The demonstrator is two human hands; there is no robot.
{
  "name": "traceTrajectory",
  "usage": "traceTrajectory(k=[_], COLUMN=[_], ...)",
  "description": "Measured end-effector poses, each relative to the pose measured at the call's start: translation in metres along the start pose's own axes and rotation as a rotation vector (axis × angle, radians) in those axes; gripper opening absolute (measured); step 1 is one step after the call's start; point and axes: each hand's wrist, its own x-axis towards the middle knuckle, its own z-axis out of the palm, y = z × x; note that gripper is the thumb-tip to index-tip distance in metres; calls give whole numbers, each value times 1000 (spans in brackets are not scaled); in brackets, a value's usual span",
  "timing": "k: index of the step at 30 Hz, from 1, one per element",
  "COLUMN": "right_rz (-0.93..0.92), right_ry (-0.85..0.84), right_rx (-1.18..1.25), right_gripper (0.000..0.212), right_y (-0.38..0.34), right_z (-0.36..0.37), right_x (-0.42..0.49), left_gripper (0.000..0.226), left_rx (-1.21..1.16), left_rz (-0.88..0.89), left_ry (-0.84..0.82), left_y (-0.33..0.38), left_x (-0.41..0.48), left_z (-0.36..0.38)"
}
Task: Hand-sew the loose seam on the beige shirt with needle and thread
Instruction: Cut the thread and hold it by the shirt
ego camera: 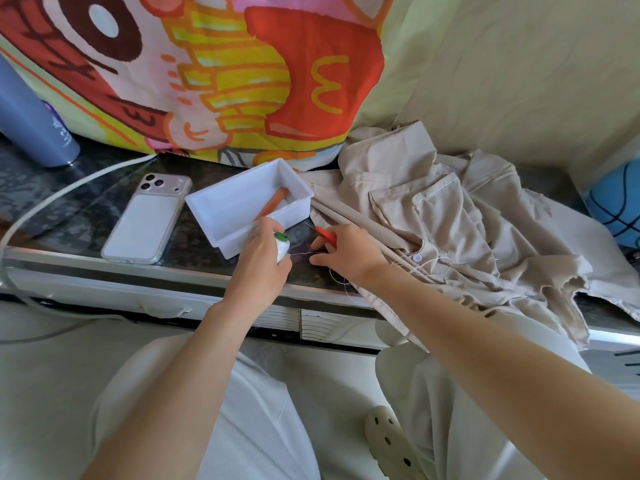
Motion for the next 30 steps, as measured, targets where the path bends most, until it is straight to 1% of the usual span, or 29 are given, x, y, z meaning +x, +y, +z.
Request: traceTrajectory(k=[2,3,8,13,17,20,22,30], right_rz=[2,-1,-30,34,61,47,46,48], right_ry=[23,22,-35,-39,-45,-43,-25,-20], right_rx=[-16,-36,-197,-196,-190,-93,-37,-23], right_gripper=[6,7,17,32,26,18,13,14], right_y=[1,0,-2,1,3,4,5,9], right_z=[2,2,3,5,3,0,-1,-8], right_x=[3,3,6,9,8,7,6,6], left_gripper=[34,34,33,34,34,31,34,31], left_rx=[-15,-17,-5,27,63,124,195,448], left_rz=[-16,-21,-18,6,25,71,104,177], left_ry=[-4,-5,-12,-32,-30,5,18,38], left_y=[-1,-1,-2,-7,-13,-15,-16,-19], left_x=[0,0,0,-1,-1,-2,-1,0], left_z=[-1,-1,-3,-4,-4,-3,-2,6])
